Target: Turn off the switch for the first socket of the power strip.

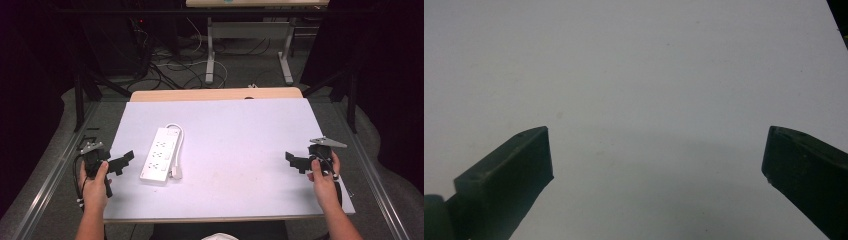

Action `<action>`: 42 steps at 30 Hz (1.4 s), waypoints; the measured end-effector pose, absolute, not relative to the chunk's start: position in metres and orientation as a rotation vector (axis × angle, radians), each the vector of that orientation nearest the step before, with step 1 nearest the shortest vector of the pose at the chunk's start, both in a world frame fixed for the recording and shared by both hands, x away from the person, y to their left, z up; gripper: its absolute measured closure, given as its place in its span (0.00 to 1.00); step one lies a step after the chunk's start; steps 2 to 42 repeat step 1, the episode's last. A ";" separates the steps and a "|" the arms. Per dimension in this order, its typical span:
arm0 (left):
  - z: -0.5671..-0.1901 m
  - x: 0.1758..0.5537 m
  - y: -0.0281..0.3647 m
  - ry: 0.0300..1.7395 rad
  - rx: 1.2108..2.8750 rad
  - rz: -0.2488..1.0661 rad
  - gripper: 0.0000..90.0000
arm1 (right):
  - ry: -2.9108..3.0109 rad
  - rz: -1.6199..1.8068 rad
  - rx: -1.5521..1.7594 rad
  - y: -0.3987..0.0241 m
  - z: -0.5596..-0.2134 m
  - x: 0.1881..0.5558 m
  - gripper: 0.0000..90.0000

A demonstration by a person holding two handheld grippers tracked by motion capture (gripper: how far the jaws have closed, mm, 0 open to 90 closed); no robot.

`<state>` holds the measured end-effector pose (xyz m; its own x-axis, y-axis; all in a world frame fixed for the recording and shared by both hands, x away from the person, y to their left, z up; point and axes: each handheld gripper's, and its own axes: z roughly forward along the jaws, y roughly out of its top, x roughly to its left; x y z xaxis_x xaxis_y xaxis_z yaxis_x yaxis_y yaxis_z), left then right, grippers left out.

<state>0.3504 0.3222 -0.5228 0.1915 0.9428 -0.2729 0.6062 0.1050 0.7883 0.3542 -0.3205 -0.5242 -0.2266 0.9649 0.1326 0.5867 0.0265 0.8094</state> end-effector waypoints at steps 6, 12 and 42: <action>-0.523 0.350 0.322 1.509 1.595 0.486 0.01 | 1.850 1.085 1.573 -0.320 -0.524 0.354 0.00; -0.523 0.350 0.322 1.509 1.595 0.486 0.01 | 1.850 1.085 1.573 -0.320 -0.524 0.354 0.00; -0.523 0.350 0.322 1.509 1.595 0.486 0.01 | 1.850 1.085 1.573 -0.320 -0.524 0.354 0.00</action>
